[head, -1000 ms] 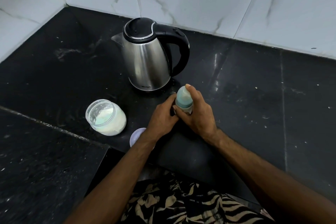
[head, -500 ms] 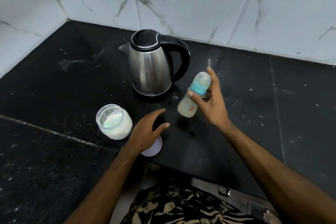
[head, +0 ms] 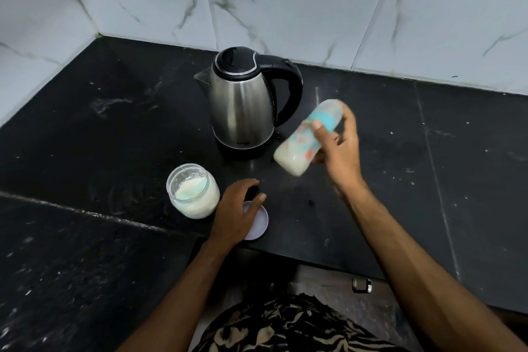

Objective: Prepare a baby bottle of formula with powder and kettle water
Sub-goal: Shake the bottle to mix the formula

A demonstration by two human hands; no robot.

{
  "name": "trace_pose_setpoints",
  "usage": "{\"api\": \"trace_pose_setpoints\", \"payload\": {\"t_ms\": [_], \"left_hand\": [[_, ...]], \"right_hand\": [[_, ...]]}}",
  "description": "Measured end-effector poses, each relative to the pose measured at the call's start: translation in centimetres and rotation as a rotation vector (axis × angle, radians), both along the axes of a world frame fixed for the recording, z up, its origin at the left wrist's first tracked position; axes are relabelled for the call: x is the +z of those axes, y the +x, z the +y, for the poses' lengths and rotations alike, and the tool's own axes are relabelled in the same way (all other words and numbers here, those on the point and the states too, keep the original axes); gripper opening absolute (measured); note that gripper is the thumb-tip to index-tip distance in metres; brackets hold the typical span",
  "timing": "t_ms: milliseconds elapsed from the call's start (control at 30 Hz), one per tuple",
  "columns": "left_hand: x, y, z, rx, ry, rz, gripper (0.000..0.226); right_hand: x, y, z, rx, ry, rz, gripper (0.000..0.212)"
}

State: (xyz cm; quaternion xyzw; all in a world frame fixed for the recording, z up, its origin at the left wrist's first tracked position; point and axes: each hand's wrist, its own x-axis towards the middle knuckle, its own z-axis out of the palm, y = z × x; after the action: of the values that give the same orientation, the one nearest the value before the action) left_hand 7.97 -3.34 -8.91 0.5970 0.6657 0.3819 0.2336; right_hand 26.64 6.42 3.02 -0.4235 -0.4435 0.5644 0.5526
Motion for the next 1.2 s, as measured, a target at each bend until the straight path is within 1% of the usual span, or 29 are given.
{"api": "trace_pose_setpoints", "payload": {"t_ms": [33,67,100,133,200,233,267,333,400,433,467,500,533,600,633,667,700,767,800,833,867,900,967,1000,1033,1067,1100,1167,1200], "left_hand": [[-0.1,0.0,0.1,0.012,0.006,-0.009,0.027],[-0.2,0.1,0.3,0.026,0.01,-0.024,0.025],[-0.2,0.1,0.4,0.043,0.015,-0.042,0.023],[-0.3,0.1,0.5,0.057,0.02,-0.057,0.021],[-0.5,0.1,0.6,0.064,0.012,-0.094,0.021],[-0.6,0.1,0.6,0.06,0.001,-0.115,0.021],[-0.5,0.1,0.6,0.06,0.0,-0.124,0.021],[-0.5,0.0,0.4,0.07,0.025,-0.123,0.017],[-0.5,0.1,0.3,0.068,0.023,-0.147,0.025],[-0.4,0.1,0.2,0.064,0.023,-0.157,0.031],[-0.5,0.1,0.2,0.061,0.025,-0.163,0.035],[-0.6,0.0,0.1,0.056,0.032,-0.164,0.037],[-0.7,-0.1,0.2,0.048,0.033,-0.16,0.037],[-0.9,-0.2,0.3,0.021,0.011,-0.162,0.038],[-1.0,-0.3,0.5,0.01,0.004,-0.16,0.037],[-1.1,-0.2,0.5,0.013,0.016,-0.146,0.034],[-1.1,-0.2,0.5,0.027,0.042,-0.124,0.032],[-0.9,0.0,0.3,0.05,0.066,-0.107,0.031],[-0.8,0.0,0.3,0.052,0.065,-0.111,0.032],[-0.8,0.1,0.3,0.056,0.071,-0.108,0.032],[-0.8,0.1,0.3,0.065,0.075,-0.097,0.032],[-0.9,0.1,0.3,0.071,0.072,-0.091,0.031],[-0.9,0.0,0.5,0.065,0.025,-0.125,0.034],[-0.8,0.0,0.5,0.063,0.008,-0.141,0.036],[-0.8,0.0,0.5,0.065,0.019,-0.14,0.036],[-0.8,0.1,0.5,0.068,0.044,-0.121,0.034],[-0.9,0.1,0.4,0.067,0.07,-0.108,0.032],[-0.9,0.1,0.4,0.066,0.087,-0.107,0.034],[-0.8,0.1,0.4,0.066,0.09,-0.109,0.034]], "right_hand": [[0.1,-0.2,0.1,-0.088,-0.026,0.092,0.055],[0.0,-0.4,0.0,-0.129,-0.049,0.166,0.051],[-0.3,-0.6,-0.5,-0.106,-0.068,0.184,0.049],[-0.6,-0.8,-1.4,-0.027,-0.072,0.137,0.049],[-1.4,-1.2,-3.3,0.228,-0.055,-0.058,0.058],[-1.6,-1.2,-3.9,0.323,-0.035,-0.131,0.063],[-1.6,-1.1,-3.9,0.328,-0.007,-0.154,0.065],[-0.8,-0.9,-2.8,0.14,0.022,-0.064,0.063],[-0.1,-0.7,-1.5,-0.072,-0.015,0.126,0.059],[-0.1,-0.6,-1.2,-0.12,-0.03,0.192,0.058],[-0.2,-0.8,-1.4,-0.112,-0.043,0.196,0.058],[-0.5,-1.0,-2.0,-0.046,-0.044,0.133,0.057],[-0.9,-1.3,-2.7,0.066,-0.033,0.032,0.057],[-1.5,-1.6,-3.6,0.314,0.006,-0.163,0.065],[-1.4,-1.6,-3.4,0.35,0.028,-0.194,0.068],[-1.2,-1.7,-2.9,0.309,0.046,-0.178,0.068],[-0.7,-1.7,-2.2,0.209,0.046,-0.129,0.065],[0.3,-1.8,-0.7,-0.017,0.006,0.046,0.057],[0.3,-1.8,-0.3,-0.083,-0.013,0.137,0.055],[0.2,-1.9,-0.4,-0.093,-0.029,0.17,0.054],[0.0,-1.9,-0.8,-0.042,-0.036,0.135,0.056],[-0.4,-1.9,-1.5,0.062,-0.04,0.05,0.06],[-1.0,-1.8,-2.9,0.347,-0.037,-0.149,0.07],[-1.2,-1.5,-3.1,0.441,-0.022,-0.205,0.072],[-1.1,-1.4,-2.9,0.451,0.002,-0.221,0.072],[-0.8,-1.3,-2.4,0.385,0.028,-0.206,0.07],[-0.4,-1.2,-1.7,0.268,0.039,-0.177,0.066],[0.6,-1.1,-0.3,0.009,0.003,-0.044,0.057],[0.7,-1.1,0.2,-0.079,-0.016,0.039,0.054]]}}
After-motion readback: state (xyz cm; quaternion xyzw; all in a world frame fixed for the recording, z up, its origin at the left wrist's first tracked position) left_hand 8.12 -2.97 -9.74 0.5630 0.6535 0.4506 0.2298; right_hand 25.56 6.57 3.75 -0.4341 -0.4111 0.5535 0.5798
